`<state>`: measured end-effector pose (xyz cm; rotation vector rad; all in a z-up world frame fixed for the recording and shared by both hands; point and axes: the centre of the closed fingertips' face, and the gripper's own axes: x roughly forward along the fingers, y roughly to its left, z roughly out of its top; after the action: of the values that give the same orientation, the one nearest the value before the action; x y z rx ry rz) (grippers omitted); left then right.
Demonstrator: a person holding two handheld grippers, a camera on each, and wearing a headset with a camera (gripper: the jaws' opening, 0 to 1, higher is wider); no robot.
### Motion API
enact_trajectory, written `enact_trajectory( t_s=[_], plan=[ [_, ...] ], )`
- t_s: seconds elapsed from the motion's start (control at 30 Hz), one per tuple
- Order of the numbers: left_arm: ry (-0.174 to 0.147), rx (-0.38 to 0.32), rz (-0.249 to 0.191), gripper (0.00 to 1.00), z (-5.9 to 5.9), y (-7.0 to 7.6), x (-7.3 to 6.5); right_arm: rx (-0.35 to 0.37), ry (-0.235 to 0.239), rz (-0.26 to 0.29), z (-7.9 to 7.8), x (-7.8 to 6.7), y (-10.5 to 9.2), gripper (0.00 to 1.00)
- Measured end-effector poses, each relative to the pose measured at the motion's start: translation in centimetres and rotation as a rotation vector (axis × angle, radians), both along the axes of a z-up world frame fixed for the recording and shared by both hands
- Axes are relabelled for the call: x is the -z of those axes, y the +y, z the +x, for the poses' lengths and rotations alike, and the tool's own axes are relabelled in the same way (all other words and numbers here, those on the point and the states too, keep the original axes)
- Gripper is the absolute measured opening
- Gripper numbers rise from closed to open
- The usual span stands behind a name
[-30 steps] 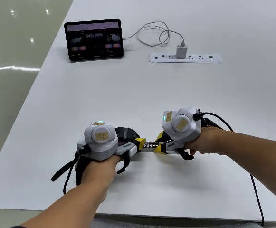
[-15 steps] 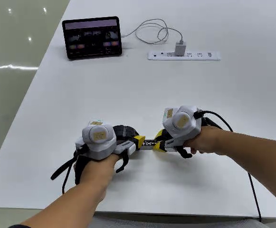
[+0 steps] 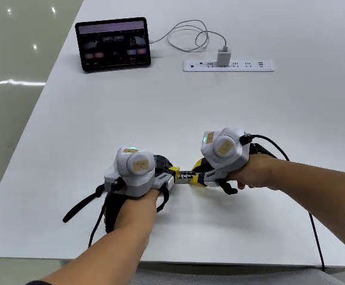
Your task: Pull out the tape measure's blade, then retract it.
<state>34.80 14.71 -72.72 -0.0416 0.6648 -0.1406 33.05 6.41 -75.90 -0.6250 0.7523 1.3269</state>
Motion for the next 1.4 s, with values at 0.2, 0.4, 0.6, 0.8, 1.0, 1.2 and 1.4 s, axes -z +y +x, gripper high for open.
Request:
enact_trajectory(
  t_s=[0.2, 0.4, 0.6, 0.8, 1.0, 1.2, 1.4],
  plan=[
    [0.000, 0.008, -0.037, 0.60, -0.1, 0.4, -0.1, 0.004, -0.007, 0.011, 0.0, 0.0, 0.0, 0.11],
    [0.009, 0.025, -0.051, 0.59, -0.1, 0.3, -0.1, -0.007, 0.000, 0.029, -0.4, 0.0, 1.3, 0.11],
    [0.009, 0.023, -0.055, 0.59, -0.1, 0.3, -0.1, -0.017, -0.006, 0.030, -0.3, -0.1, 1.8, 0.11],
    [0.007, 0.009, -0.062, 0.59, -0.1, 0.3, -0.1, -0.023, -0.011, 0.039, -0.1, -0.1, 2.2, 0.11],
    [0.008, 0.008, -0.066, 0.59, -0.1, 0.3, -0.1, -0.037, -0.015, 0.049, -0.1, -0.1, 2.8, 0.11],
    [0.005, 0.010, -0.069, 0.59, -0.2, 0.2, -0.1, -0.043, -0.013, 0.049, -0.2, 0.0, 3.0, 0.11],
    [0.005, 0.011, -0.072, 0.59, -0.1, 0.2, -0.1, -0.048, -0.012, 0.047, -0.2, 0.0, 3.3, 0.11]
  ],
)
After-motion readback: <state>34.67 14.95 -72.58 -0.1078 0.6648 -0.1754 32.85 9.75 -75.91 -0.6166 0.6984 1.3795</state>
